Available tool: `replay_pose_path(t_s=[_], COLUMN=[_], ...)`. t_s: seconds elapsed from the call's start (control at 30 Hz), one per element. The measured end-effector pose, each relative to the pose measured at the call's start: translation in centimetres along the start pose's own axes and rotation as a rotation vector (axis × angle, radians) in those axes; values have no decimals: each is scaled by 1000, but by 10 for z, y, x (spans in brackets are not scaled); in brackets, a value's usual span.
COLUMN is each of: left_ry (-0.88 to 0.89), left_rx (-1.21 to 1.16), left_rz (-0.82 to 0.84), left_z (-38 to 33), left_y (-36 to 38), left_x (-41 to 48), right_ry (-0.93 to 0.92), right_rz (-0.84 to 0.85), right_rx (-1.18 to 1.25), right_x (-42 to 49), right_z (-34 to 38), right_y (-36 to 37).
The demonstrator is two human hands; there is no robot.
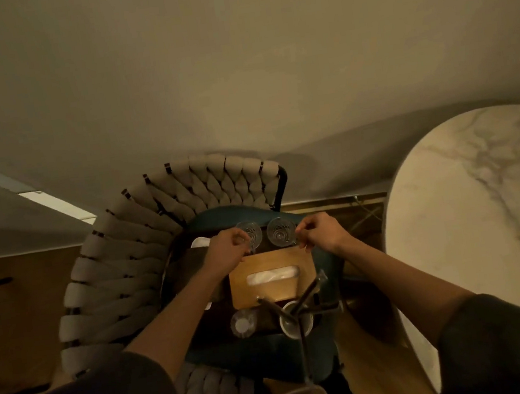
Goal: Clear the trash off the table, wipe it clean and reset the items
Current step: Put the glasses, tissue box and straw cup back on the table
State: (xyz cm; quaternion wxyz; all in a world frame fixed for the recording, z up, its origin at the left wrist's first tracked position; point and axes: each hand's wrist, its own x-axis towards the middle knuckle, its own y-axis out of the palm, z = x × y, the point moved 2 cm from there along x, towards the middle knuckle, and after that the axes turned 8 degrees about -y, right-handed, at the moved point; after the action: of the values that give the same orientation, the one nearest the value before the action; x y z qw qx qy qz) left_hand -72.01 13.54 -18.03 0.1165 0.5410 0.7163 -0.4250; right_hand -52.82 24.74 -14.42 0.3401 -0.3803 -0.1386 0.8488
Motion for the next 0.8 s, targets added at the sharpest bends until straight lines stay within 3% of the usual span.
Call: replay_pose_path(t_s=[0.3, 0.43, 0.53, 0.8], left_ry=[-183, -28, -48, -17], left_rx=[239, 498, 619, 662], left_rz=[-185, -93, 0, -145], left_z=[25, 28, 34, 44], left_y=[45, 66, 88, 90], left_x=[100, 124, 132, 145], right_ry=[95, 2, -77, -190], right_rz=[60, 69, 100, 196], right_rx=[-140, -209, -226, -446], right_x=[96, 131, 142, 146], right_z=[-81, -102, -102, -101], right_y=[10, 32, 48, 84])
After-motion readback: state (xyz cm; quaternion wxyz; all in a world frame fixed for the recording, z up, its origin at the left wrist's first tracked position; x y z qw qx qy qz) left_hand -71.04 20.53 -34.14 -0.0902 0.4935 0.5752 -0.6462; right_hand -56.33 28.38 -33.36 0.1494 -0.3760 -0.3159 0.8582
